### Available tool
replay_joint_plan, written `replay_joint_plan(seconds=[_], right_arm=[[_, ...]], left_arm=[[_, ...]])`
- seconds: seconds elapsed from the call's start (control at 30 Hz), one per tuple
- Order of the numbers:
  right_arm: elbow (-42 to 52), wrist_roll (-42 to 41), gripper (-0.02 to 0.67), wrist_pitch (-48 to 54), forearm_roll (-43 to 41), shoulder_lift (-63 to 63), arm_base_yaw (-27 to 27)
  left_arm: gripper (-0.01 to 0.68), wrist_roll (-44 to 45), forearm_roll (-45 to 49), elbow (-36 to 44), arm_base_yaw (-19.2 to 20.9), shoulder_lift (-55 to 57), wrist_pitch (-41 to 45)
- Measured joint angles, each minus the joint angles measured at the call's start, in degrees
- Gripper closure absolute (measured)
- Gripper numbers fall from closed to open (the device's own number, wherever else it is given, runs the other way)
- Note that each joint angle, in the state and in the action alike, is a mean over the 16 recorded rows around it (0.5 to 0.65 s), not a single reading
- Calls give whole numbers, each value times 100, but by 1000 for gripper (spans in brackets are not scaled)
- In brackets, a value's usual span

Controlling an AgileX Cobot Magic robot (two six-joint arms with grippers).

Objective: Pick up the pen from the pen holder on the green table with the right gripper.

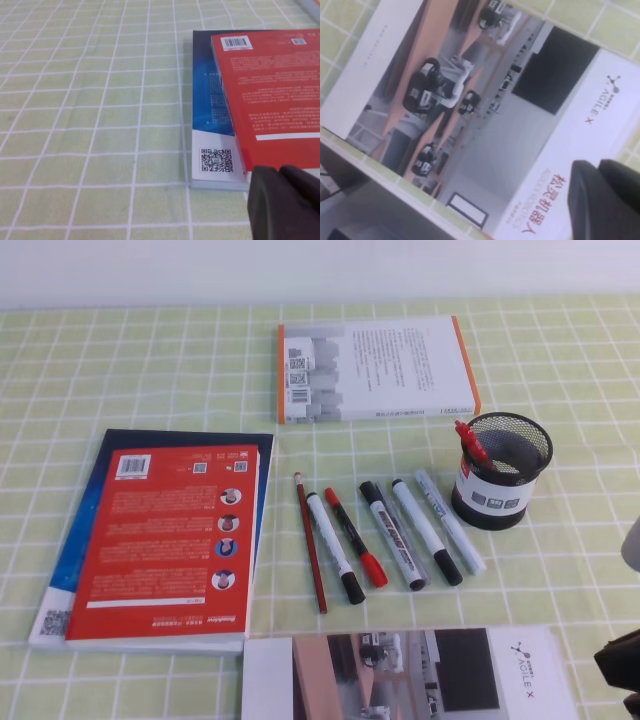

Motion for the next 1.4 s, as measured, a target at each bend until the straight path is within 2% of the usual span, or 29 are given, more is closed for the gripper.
replay_joint_plan(seconds=[0.13,0.3,0.63,0.83,1.03,1.4], right_arm=[[223,-33,661,-242,-166,-241,-156],[934,-175,661,-1184,-346,-760,-634],[3467,-512,661,-4044,-397,-2691,-2059],[4601,-568,661,-5059,-370,-3937,-2612],[5046,-570,661,-5093,-357,-4829,-2906],[5095,-570,661,-3930,-242,-5317,-3093]], left_arm=[[678,0,0,0,0,0,0],[678,0,0,0,0,0,0],[678,0,0,0,0,0,0],[678,0,0,0,0,0,0],[678,0,0,0,0,0,0],[678,0,0,0,0,0,0]])
